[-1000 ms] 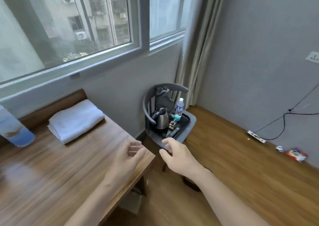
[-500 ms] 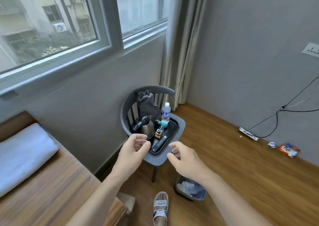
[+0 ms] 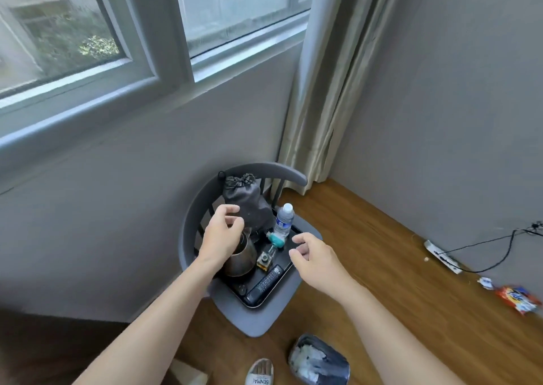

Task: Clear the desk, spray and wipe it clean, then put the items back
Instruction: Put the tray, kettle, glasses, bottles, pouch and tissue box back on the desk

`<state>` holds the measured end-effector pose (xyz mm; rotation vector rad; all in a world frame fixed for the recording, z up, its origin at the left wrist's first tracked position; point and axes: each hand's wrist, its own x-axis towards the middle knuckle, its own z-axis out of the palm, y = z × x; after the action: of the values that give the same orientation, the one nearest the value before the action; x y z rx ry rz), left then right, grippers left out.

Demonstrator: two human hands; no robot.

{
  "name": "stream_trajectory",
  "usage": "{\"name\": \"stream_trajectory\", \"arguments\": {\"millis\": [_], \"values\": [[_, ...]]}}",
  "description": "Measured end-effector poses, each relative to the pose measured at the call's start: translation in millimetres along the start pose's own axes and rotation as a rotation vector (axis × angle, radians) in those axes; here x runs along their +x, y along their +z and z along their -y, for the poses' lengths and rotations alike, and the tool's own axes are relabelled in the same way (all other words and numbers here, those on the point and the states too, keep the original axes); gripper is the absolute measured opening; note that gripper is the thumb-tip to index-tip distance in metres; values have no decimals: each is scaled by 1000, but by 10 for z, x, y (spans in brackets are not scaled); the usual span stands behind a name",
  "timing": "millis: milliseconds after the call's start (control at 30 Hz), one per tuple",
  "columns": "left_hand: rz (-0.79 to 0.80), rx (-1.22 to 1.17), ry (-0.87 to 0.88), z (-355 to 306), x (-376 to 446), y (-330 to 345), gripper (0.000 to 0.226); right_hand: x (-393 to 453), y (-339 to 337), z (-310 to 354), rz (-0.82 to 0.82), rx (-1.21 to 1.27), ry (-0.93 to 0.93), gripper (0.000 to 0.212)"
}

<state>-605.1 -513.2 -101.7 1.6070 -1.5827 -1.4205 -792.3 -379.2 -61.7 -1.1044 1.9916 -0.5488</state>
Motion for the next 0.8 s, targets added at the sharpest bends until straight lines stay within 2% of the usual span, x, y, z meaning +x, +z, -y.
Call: {"name": "stream_trajectory", "arguments": {"millis": [167,300,367,467,600,733,800], "values": [[-24,244,54,-129,824,173,37,927,-15,-46,-12,-25,35,36],[60,338,-8,-83,1385,251,66,1609,52,-240,-12,-129,58,43],[95,387,-37,12,1606,283,78,1908,113,-379,-26,-199,55,51],[108,498,-37,168,1822,342,91,2235,209,-539,-51,-177,70,69],[85,603,14,313,1953,410,98,2511,374,-728,-2,-30,77,79],[39,764,77,360,2076,425,97,2702,551,-883,-83,71,84,66],[34,833,109,371,2169,419,81,2785,595,-934,-151,111,110,60]]}}
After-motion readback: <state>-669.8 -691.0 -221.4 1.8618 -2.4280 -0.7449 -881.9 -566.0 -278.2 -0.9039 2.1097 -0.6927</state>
